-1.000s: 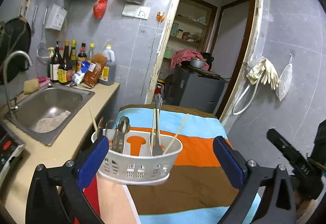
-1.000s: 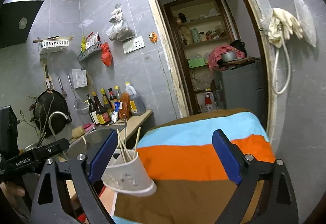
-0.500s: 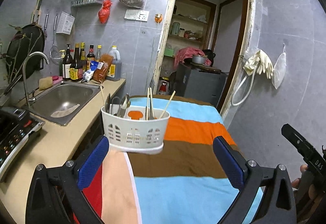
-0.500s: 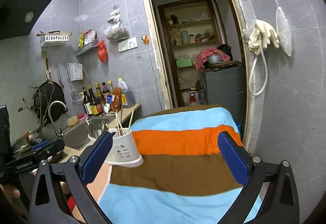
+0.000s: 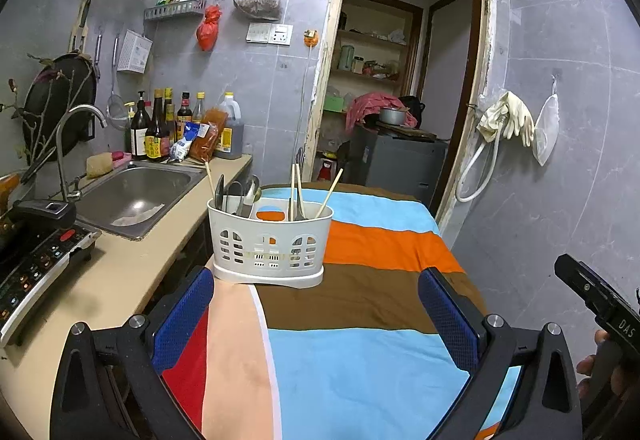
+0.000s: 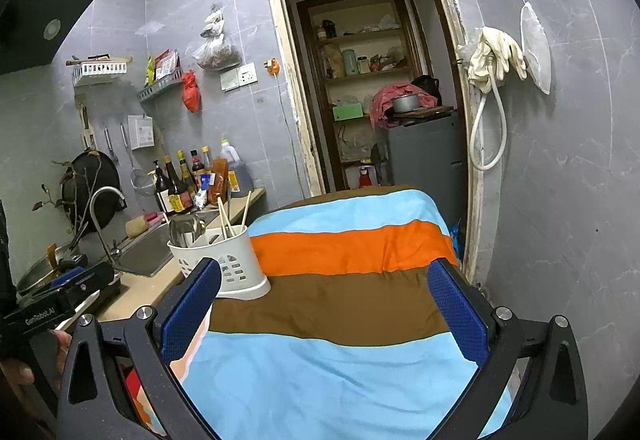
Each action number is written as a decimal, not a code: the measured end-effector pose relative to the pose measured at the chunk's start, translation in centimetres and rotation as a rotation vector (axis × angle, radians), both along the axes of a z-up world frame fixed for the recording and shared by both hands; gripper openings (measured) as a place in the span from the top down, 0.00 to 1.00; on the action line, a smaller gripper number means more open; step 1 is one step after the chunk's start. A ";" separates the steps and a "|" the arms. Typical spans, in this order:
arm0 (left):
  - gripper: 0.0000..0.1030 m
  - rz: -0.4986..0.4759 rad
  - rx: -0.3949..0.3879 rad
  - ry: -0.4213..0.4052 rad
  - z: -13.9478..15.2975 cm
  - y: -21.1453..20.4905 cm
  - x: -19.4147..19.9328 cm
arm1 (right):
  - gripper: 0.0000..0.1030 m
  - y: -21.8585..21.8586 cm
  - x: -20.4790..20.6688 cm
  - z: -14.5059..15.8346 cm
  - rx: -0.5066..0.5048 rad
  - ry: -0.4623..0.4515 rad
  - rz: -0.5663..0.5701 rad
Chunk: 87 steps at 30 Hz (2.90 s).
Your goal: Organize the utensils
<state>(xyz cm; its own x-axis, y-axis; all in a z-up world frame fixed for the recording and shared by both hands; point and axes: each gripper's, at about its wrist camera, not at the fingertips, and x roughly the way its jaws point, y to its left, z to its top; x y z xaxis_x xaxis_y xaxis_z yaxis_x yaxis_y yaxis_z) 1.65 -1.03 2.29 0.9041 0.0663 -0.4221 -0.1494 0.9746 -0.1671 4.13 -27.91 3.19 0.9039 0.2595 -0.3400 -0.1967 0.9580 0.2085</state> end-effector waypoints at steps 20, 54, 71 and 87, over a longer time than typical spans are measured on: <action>0.00 -0.003 0.000 0.006 -0.2 -0.1 -0.1 | 0.02 0.4 0.4 -0.2 -0.003 0.013 0.019; 0.00 0.000 0.003 0.014 -0.7 0.1 0.7 | 0.02 0.7 0.8 -0.5 -0.002 0.024 0.011; 0.00 0.037 0.054 0.012 -0.8 -0.5 1.3 | 0.02 0.5 1.2 -1.3 -0.001 0.037 0.012; 0.01 0.026 0.053 0.035 -0.8 -0.5 3.0 | 0.02 -0.3 2.5 -2.5 -0.001 0.063 0.008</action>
